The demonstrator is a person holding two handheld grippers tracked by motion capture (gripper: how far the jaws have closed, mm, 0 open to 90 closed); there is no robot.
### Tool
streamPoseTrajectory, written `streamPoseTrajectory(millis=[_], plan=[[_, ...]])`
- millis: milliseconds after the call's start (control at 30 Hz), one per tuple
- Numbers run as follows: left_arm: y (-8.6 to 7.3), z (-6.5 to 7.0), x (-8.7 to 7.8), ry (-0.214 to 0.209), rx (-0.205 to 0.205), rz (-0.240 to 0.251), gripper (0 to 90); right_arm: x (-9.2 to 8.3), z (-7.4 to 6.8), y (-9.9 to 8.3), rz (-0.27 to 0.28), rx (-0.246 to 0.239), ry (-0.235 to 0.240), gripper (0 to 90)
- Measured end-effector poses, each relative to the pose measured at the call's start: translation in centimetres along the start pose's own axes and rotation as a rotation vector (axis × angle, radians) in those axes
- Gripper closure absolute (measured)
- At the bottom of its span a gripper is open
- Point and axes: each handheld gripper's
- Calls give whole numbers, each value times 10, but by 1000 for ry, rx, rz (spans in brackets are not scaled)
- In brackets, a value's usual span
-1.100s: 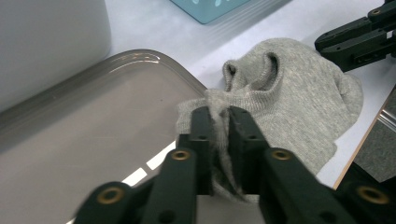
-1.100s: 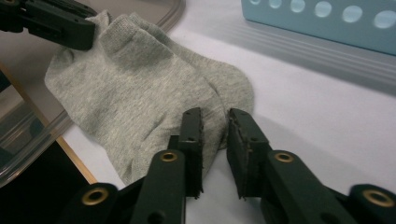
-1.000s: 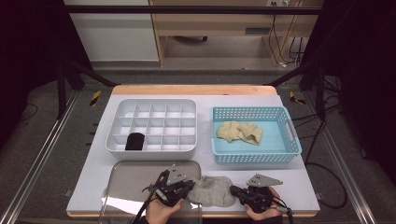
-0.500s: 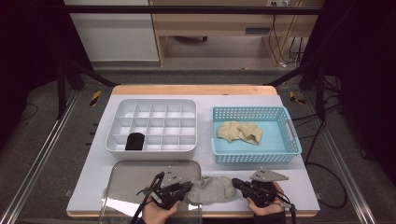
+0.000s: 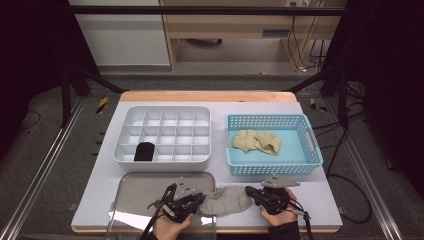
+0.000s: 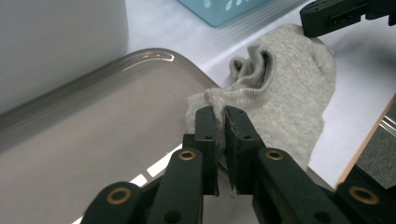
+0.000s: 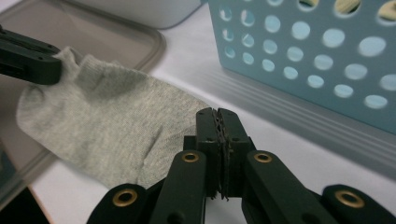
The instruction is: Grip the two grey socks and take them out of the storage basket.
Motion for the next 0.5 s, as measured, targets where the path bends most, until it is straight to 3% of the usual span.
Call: streamPoseTrajectory(millis=[133,300,367,500], plan=[[0,-1,-2,17,8,13,765,1,1,-1,4,-4,4,860],[0,-6,-3,24,-4,2,659,-9,-3,4,67,-21,13,864],[-1,-6,0,27,-6,-11,652,-10,-9,5,78,-31,31,898],[-2,-4,3,24,-8,-29,705,0,-18,1,40,-39,64,900]])
Point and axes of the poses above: each handheld gripper's, and its own axes: x roughly forward along the jaws, y roughly out of its top, z roughly to its right, and after that the axes turned 11 degrees about z, right-handed
